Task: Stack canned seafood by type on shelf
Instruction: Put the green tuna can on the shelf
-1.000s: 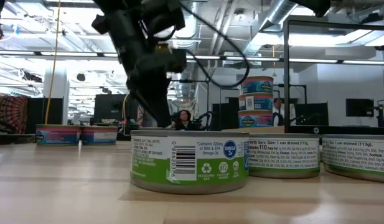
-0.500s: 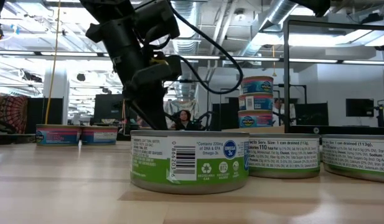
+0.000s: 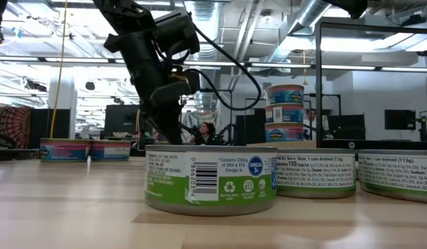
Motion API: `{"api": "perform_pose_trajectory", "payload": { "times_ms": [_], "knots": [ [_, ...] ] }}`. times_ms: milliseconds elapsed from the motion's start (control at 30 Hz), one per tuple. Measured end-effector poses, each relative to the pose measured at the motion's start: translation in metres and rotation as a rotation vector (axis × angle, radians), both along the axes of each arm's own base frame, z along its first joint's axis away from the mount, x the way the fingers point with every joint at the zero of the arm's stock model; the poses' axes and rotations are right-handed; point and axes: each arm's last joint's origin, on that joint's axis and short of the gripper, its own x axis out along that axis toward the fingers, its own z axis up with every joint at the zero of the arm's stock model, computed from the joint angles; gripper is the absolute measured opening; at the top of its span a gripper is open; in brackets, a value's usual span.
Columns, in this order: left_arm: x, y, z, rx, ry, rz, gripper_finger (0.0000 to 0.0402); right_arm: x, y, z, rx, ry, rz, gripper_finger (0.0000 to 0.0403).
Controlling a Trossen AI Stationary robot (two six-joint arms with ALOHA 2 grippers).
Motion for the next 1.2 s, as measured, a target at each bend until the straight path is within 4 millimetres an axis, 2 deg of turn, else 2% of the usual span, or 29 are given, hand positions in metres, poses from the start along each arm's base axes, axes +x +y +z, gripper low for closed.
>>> {"api": "perform_pose_trajectory", "payload": {
  "times_ms": [133,300,633,767,833,967,1100,1200],
  "knots": [
    [0.0,0.008,0.0,-0.061,-0.003,-0.001,0.0001,0.0,0.0,0.0,-0.001,0.0,0.0,0.0329],
    [-0.003,0.028,0.0,-0.14,-0.008,0.009,0.0001,0.0,0.0,0.0,0.0,0.0,0.002,0.0329],
    [-0.016,0.059,-0.008,-0.122,0.078,0.087,0.0,0.0,0.0,0.0,-0.012,0.004,0.002,0.0329],
    [-0.019,0.065,-0.002,-0.113,0.065,0.093,0.0,0.0,0.0,0.0,-0.013,0.004,0.005,0.0329],
    [-0.021,0.065,0.006,-0.094,0.054,0.077,0.0,0.0,0.0,0.0,-0.013,0.004,0.005,0.0329],
    [-0.03,0.059,0.042,0.071,0.057,0.083,0.0,0.0,0.0,0.0,-0.013,0.004,0.005,0.0329],
    [-0.04,0.028,0.081,0.297,-0.004,0.008,0.0,0.0,0.0,0.0,-0.015,0.004,0.005,0.0329],
    [-0.046,0.003,0.099,0.355,-0.1,0.067,0.0007,0.0,0.0,0.0,-0.019,0.001,0.004,0.0329]
  ]
}}
